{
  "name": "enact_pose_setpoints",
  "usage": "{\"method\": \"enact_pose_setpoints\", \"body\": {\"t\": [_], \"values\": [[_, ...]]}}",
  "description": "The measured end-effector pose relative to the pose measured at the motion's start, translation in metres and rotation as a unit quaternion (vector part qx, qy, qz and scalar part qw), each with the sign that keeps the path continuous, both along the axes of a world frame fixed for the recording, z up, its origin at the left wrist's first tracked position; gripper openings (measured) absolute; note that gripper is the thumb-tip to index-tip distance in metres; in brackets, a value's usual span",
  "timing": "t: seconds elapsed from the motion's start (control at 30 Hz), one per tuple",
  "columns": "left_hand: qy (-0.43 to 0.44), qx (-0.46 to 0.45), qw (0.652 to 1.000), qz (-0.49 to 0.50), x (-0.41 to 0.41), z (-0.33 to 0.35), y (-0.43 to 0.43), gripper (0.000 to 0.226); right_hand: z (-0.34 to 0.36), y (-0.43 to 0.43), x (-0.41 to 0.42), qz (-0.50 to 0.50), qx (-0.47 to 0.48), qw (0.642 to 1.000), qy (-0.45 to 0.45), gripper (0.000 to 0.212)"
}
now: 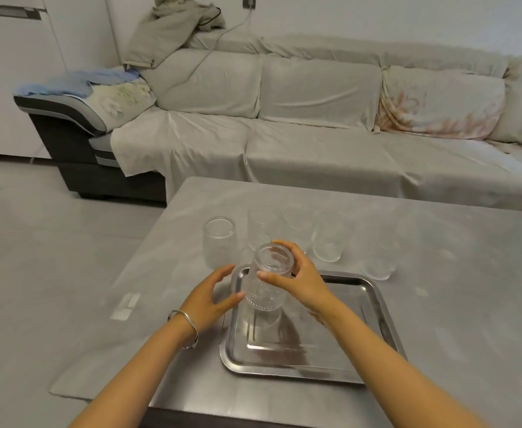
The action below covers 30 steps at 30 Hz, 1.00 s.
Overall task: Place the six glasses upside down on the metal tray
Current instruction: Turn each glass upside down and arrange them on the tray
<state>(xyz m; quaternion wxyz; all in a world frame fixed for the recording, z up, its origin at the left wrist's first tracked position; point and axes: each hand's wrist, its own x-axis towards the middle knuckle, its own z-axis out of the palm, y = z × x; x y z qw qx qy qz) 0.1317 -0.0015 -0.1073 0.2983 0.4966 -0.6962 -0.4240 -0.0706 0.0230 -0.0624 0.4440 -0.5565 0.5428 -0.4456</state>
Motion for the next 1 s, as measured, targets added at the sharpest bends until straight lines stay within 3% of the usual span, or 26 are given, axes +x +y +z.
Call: {"method": "enact_pose_setpoints", "body": {"t": [0.1,0.57,0.77,1.0], "values": [[-0.006,0.022,1.0,0.015,0.008,-0.022,-0.002,0.061,-0.012,-0.009,-0.001,-0.007,0.017,1.0,-0.006,0.088],[0.025,0.032,0.999,0.022,0.002,-0.032,-0.001,0.067,-0.025,-0.016,0.006,0.005,0.009,1.0,0.014,0.087],[0.103,-0.049,0.986,0.121,0.008,-0.023,-0.016,0.055,-0.02,-0.017,-0.004,0.027,0.018,0.999,0.014,0.077],[0.116,-0.063,0.972,0.196,0.008,-0.007,-0.076,0.082,-0.012,-0.034,-0.022,0.019,0.021,0.999,-0.032,0.066]]}}
